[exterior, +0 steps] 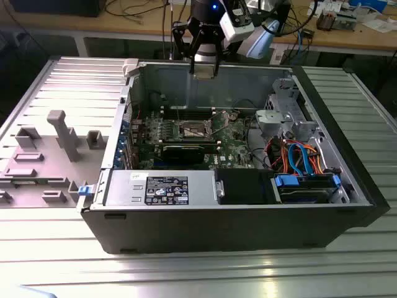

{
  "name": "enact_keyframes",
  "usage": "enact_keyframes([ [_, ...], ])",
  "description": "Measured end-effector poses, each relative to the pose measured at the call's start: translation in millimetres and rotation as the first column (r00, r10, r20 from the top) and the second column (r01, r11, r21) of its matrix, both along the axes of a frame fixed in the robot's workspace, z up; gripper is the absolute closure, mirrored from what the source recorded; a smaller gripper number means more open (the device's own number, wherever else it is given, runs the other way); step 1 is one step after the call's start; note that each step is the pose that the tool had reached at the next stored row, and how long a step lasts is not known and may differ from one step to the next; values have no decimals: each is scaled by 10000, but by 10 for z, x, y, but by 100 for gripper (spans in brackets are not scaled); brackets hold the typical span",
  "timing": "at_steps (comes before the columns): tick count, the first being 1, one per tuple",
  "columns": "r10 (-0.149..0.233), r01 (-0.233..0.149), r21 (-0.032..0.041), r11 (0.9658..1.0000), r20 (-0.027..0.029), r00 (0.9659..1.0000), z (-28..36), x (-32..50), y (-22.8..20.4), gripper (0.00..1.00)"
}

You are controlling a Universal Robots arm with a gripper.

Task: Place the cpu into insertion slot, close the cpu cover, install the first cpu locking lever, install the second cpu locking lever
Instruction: 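Place the cpu into insertion slot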

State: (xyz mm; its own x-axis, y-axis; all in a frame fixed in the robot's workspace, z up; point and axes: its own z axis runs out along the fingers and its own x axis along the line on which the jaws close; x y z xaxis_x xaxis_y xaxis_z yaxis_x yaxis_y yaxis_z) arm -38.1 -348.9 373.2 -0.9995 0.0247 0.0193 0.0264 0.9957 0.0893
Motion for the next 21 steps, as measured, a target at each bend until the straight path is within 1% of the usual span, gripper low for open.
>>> enact_keyframes([
  [5,-43,43,-5,10000,-1,10000,0,0,0,46],
  [8,-255,255,-18,9997,0,9997,-3,0,-1,46],
  [9,-356,356,-22,9994,0,9994,-4,0,-1,46],
  [10,-536,536,-27,9986,0,9986,-6,0,0,46],
  [12,-569,569,-24,9984,1,9984,-8,-2,-4,46],
  [14,-605,605,-26,9982,0,9982,-9,-3,-17,46],
  [17,-921,921,-26,9957,0,9958,-10,-1,-18,46],
  [18,-972,972,-26,9953,0,9953,-11,-2,-18,46],
  [21,-974,974,-26,9952,0,9952,-10,-2,-18,46],
])
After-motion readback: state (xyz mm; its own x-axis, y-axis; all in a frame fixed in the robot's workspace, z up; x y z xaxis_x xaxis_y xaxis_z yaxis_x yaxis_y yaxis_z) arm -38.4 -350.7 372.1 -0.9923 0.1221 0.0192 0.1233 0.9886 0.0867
